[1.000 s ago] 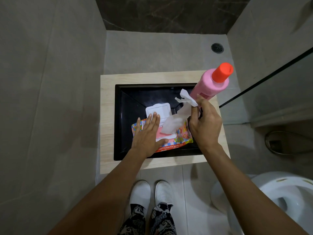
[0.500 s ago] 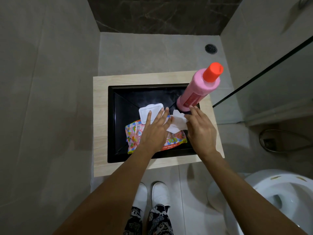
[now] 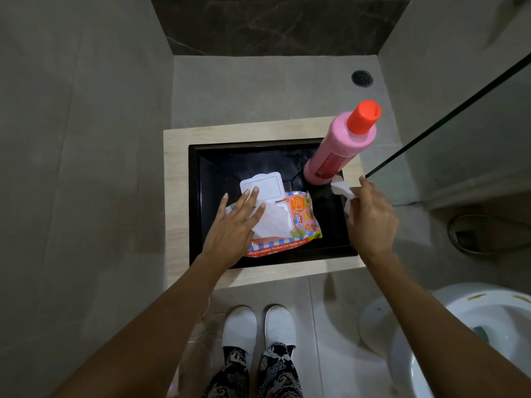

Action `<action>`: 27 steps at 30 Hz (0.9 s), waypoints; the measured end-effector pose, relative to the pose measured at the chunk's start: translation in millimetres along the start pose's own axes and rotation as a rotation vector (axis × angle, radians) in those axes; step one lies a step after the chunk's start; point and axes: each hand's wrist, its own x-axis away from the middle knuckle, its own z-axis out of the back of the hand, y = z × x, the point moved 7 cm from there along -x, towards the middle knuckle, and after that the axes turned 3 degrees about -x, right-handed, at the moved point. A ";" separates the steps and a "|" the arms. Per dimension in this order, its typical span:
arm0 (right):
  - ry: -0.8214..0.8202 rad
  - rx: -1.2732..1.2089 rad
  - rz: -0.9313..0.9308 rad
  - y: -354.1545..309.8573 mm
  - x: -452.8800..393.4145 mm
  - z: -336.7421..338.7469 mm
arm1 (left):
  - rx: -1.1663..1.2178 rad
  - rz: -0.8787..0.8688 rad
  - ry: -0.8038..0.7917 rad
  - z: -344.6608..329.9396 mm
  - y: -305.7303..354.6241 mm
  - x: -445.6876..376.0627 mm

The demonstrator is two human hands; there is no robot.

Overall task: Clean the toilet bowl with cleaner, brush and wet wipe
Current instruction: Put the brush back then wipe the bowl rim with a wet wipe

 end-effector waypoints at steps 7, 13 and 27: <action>-0.113 -0.030 0.040 -21.8 18.6 -24.8 | 0.181 0.014 0.033 2.1 7.1 15.2; -0.197 -0.033 0.006 -23.7 31.9 -37.2 | 0.170 0.175 0.010 0.8 13.4 -2.4; -0.224 -0.048 -0.004 -23.9 36.4 -51.0 | 0.222 0.164 0.295 8.4 22.0 -7.6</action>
